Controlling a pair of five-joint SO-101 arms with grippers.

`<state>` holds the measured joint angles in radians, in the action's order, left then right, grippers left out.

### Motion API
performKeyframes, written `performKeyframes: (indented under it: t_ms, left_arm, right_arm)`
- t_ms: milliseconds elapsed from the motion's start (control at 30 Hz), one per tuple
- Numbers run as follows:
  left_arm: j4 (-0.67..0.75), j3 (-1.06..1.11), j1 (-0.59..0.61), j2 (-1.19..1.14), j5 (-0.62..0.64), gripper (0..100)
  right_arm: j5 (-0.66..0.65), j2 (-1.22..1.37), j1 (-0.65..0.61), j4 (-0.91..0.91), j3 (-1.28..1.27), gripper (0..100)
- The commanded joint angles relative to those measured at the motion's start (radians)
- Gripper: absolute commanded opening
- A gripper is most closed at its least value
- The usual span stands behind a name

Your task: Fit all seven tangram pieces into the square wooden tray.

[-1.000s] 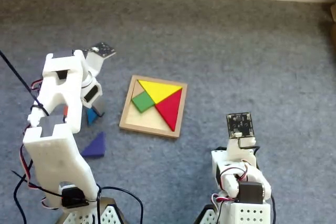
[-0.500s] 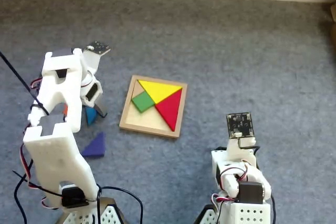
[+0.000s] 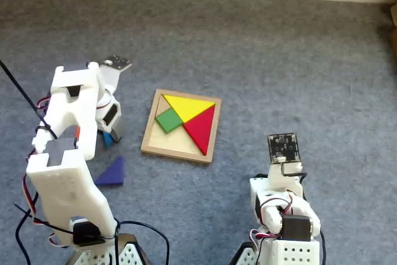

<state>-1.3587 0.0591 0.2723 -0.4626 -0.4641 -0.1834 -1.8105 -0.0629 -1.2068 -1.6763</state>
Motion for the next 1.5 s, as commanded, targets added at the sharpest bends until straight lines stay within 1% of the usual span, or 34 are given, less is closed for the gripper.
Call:
performKeyframes:
  t_ms: [0, 167, 300, 500, 600, 833, 1067, 1300, 1433, 1467]
  left_arm:
    - [-0.006, 0.004, 0.021, 0.039, 0.023, 15]
    - [-0.011, 0.002, -0.018, 0.053, 0.041, 15]
    - [-0.015, 0.016, -0.062, 0.154, 0.043, 15]
    - [-0.083, 0.015, -0.136, 0.305, 0.037, 15]
    - [-0.098, 0.015, -0.183, 0.332, -0.008, 15]
    - [-0.103, 0.015, -0.308, 0.332, -0.166, 15]
    - [-0.100, 0.015, -0.438, 0.331, -0.278, 15]
    - [-0.094, 0.012, -0.526, 0.312, -0.293, 15]
    - [-0.032, 0.004, -0.555, 0.220, -0.284, 15]
    - [-0.009, 0.002, -0.556, 0.197, -0.264, 15]
  right_arm:
    - [0.000, 0.013, 0.012, -0.008, -0.143, 1.6]
    - [0.000, 0.013, 0.012, -0.008, -0.143, 1.6]
    - [0.000, 0.013, 0.012, -0.008, -0.143, 1.6]
    - [0.000, 0.013, 0.012, -0.008, -0.143, 1.6]
    - [0.000, 0.013, 0.012, -0.008, -0.143, 1.6]
    - [0.000, 0.013, 0.012, -0.008, -0.143, 1.6]
    - [0.000, 0.013, 0.012, -0.008, -0.143, 1.6]
    - [0.000, 0.013, 0.012, -0.008, -0.143, 1.6]
    - [0.000, 0.013, 0.012, -0.008, -0.143, 1.6]
    - [0.000, 0.013, 0.012, -0.008, -0.143, 1.6]
